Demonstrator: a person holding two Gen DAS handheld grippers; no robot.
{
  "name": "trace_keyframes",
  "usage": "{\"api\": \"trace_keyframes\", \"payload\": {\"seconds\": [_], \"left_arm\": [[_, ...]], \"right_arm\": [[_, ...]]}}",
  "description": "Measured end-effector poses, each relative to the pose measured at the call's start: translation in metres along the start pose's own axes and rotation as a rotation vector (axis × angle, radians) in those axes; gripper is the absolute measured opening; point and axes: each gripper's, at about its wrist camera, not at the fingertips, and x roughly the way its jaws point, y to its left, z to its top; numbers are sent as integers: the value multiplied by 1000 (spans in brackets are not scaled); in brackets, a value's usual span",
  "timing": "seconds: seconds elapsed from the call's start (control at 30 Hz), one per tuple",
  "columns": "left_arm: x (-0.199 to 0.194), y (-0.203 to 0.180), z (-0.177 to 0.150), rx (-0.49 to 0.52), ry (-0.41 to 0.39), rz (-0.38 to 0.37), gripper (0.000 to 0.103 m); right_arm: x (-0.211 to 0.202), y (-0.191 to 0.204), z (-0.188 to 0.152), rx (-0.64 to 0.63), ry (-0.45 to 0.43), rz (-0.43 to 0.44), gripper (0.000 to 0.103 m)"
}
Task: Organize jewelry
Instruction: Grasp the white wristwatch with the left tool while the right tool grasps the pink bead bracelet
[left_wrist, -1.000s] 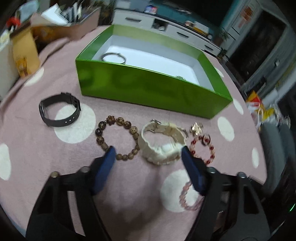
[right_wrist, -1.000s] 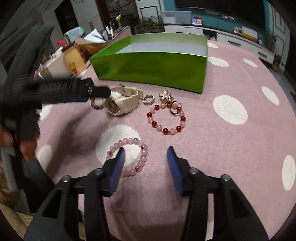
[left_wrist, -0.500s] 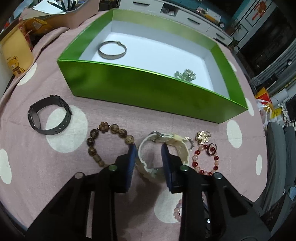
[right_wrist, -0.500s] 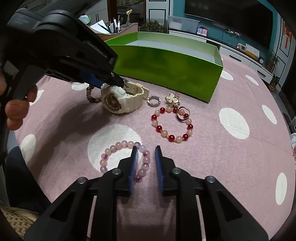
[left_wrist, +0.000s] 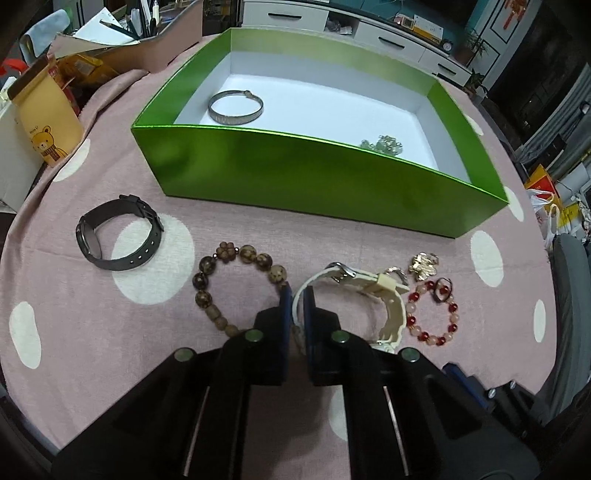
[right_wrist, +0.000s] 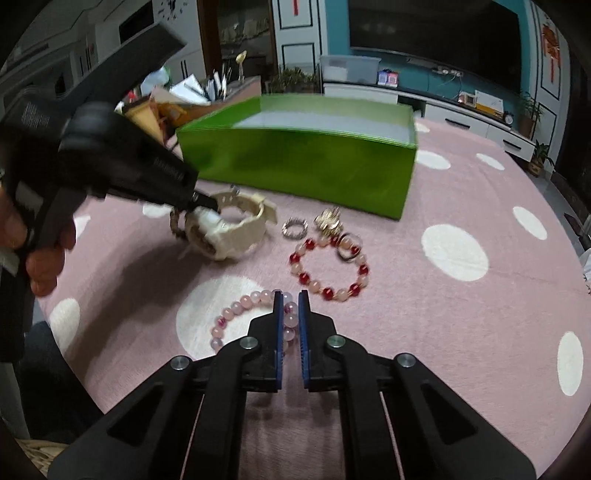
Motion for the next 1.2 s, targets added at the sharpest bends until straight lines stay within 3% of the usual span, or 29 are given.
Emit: {"api": "trace_keyframes", "payload": {"seconds": [0.47,1.2], "left_arm": [[-52,0,0,-16,-118,-33,6],[-93,8,0,-8,-211,-70,7]], "right_arm": [[-42,-12,24,11,-157,-44,7],[-69,-14,64,17,-249,-67,7]]}}
